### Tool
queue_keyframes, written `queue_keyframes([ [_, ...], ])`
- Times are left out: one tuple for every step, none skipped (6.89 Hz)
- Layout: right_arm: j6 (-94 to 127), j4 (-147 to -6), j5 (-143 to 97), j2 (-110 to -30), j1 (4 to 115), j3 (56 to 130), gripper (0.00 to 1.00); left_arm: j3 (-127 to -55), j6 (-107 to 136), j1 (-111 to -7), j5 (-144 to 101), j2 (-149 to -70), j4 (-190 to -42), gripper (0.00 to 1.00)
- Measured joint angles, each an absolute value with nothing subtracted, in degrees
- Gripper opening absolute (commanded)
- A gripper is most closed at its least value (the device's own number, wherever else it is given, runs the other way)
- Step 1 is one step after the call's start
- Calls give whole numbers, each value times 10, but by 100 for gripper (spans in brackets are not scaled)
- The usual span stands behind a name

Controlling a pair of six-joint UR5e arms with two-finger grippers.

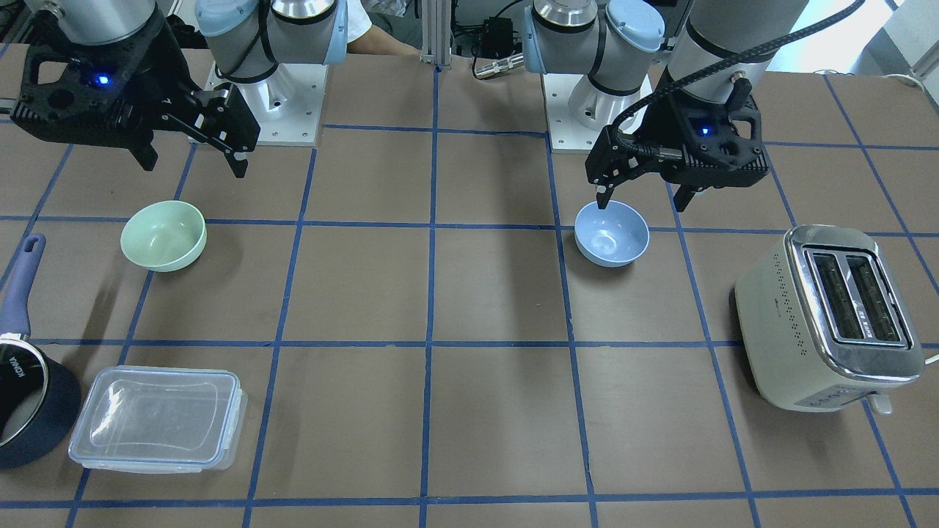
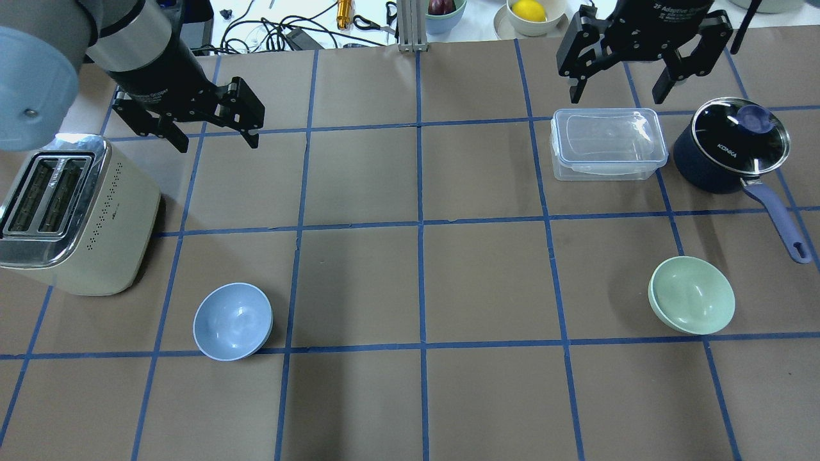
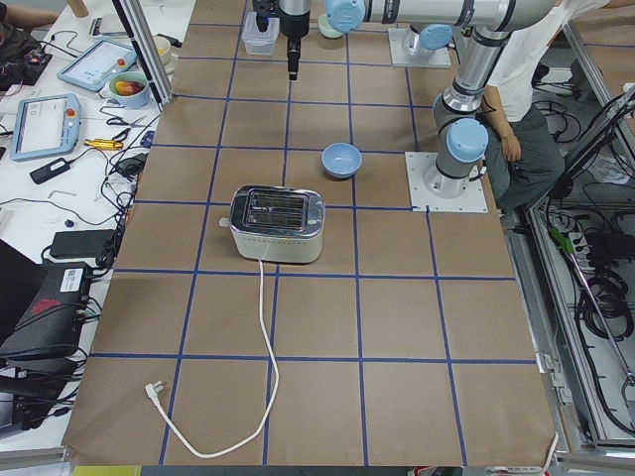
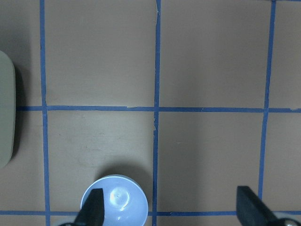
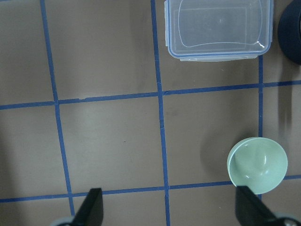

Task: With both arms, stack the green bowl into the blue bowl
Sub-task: 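Lower the left gripper toward the light blue bowl's rim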

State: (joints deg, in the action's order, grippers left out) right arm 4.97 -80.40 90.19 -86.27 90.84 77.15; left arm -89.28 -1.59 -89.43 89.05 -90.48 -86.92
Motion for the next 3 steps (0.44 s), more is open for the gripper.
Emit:
queue_keyframes([
  [50,-803,902,-864,908,774,100,-894,-22,-894,891,-904,-869,100],
  [49,-803,902,-864,908,775,100,-895,-24,-895,892,-903,-870,100],
  [49,-803,902,-865,908,776,100,-905,-25,-895,893,-903,-871,100],
])
